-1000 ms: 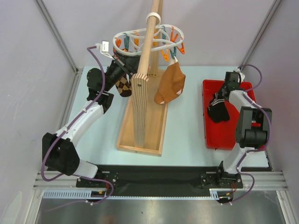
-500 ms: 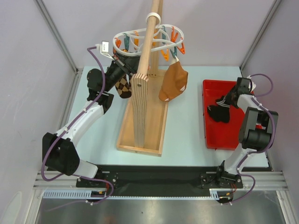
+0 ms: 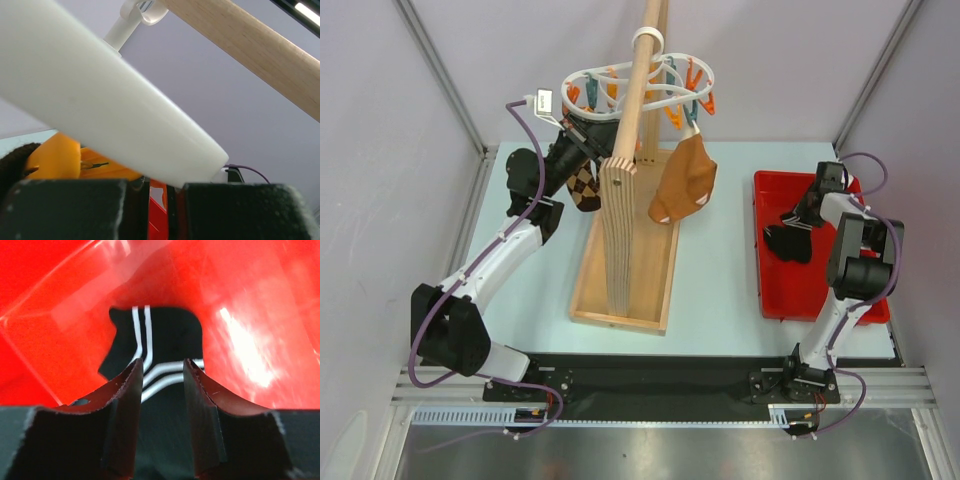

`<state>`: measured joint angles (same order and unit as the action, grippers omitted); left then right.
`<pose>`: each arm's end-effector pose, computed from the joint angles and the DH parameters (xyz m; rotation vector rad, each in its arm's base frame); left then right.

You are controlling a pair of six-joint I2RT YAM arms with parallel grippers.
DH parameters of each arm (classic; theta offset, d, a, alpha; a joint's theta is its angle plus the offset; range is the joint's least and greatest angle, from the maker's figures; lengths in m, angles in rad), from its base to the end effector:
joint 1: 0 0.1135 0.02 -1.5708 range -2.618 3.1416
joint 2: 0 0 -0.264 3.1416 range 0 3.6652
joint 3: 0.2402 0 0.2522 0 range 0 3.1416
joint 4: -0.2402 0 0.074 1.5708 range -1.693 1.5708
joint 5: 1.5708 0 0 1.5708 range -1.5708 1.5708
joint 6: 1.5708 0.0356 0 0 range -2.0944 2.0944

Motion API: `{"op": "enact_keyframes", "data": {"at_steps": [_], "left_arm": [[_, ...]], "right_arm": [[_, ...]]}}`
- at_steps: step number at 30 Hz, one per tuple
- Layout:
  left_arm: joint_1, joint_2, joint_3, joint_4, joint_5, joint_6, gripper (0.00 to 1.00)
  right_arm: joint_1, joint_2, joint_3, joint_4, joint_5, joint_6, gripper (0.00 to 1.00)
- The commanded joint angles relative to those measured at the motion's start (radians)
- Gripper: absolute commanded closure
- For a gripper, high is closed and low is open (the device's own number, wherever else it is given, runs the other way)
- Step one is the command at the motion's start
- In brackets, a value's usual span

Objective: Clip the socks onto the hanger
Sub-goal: Pick up the sock from the bin.

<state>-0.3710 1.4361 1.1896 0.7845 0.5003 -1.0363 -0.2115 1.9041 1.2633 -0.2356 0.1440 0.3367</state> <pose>0.2987 -0.1345 0.4274 0.1112 1.2297 -1.5025 0.3983 -0.0908 0.1807 0.7211 2.3295 -0.1203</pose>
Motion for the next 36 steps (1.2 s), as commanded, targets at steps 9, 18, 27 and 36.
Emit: {"op": "enact_keyframes", "data": {"at_steps": [9,18,27,36], "left_arm": [[-0.013,-0.003,-0.027,0.03,0.057,-0.027,1.0],[-0.013,-0.013,-0.019,0.002,0.053,-0.011,1.0],[-0.013,-0.02,-0.022,-0.001,0.046,-0.016,1.0],[-0.013,-0.036,-0.021,-0.022,0.049,-0.008,1.0]], "right_arm": [[0.046,0.145,0.163,-0.157,0.138,-0.042,0.61],[0.037,0.058,0.117,-0.119,0.124,-0.027,1.0],[0.115,-0.46,-0.08,-0.07,-0.111,0.015,1.0],[0.331,-0.887,-0.252,0.021,-0.427,-0.038,1.0]]}}
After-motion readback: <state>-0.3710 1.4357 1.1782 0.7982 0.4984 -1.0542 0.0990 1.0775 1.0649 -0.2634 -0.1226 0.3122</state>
